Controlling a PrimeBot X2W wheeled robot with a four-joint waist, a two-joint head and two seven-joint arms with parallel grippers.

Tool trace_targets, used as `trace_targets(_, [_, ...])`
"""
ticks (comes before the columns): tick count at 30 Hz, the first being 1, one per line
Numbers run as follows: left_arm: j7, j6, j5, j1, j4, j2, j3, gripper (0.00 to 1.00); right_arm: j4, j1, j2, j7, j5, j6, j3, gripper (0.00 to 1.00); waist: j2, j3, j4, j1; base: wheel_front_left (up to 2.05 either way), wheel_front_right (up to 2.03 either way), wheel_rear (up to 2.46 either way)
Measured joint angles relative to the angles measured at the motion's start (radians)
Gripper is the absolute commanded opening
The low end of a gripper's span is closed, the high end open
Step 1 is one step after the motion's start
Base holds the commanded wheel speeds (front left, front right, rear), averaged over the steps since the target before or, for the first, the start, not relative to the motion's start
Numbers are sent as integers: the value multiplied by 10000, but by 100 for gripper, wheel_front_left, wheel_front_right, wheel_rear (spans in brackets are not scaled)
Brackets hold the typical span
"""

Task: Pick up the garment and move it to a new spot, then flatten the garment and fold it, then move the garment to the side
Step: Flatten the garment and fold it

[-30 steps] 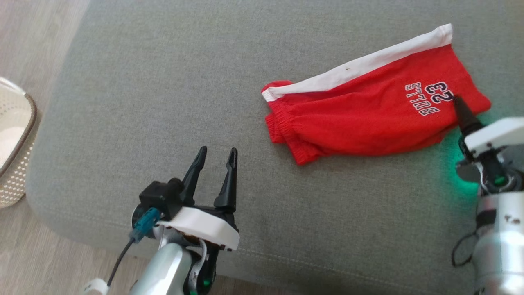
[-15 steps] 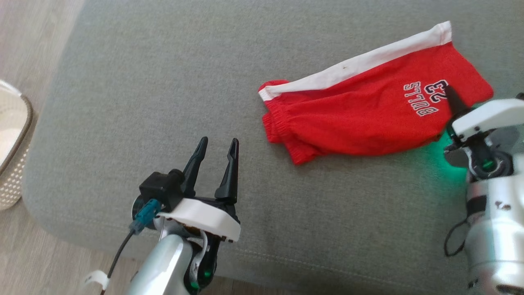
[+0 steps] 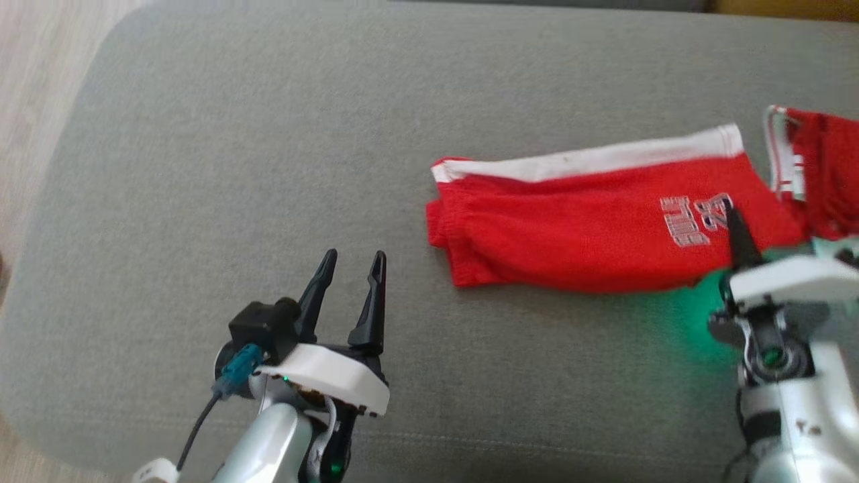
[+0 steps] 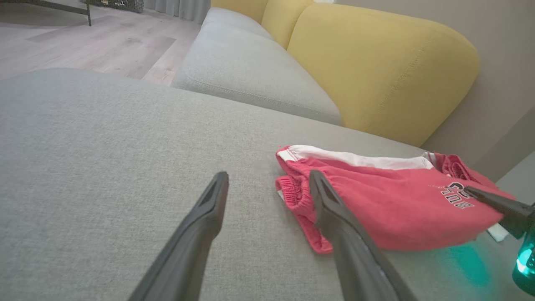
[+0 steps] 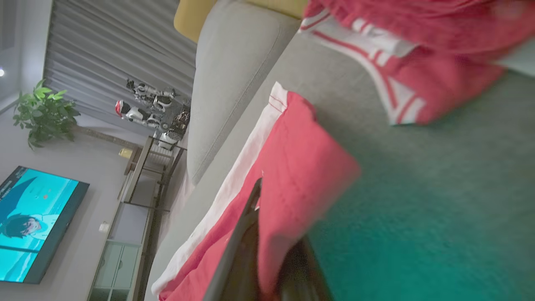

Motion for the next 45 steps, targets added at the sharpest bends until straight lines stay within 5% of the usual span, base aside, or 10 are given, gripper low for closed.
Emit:
trace_targets(7, [0,-12,15,216,10,2,77,100,-58,1425,40,-920,848,-2,-192,0,0,-561,-457,0,0,0,0])
trace_targets(16, [0,-92,13,410,-2,4,77,100,201,832,59,-1530,366,-2,282,0,0,-687,-335,0,0,0,0])
trace_targets(29, [0,-90,12,508,6,4,44,100,-1770,558,50,-1848,61,-2,3848,0,0,-891,449,0,0,0,0])
trace_targets(41, [0,-82,-17,514,0,4,0,100,-1081,962,38,-2067,-681,-2,5417,1,0,-815,980,0,0,0,0])
trace_targets(42, [0,-82,-19,514,-2,4,-2,100,-938,958,36,-2071,-851,-2,5480,96,0,-789,1002,0,0,0,0])
trace_targets(45, [0,-52,-119,514,-17,4,-19,100,-809,952,21,-2220,-1235,-2,5714,100,0,-694,1055,0,0,0,0])
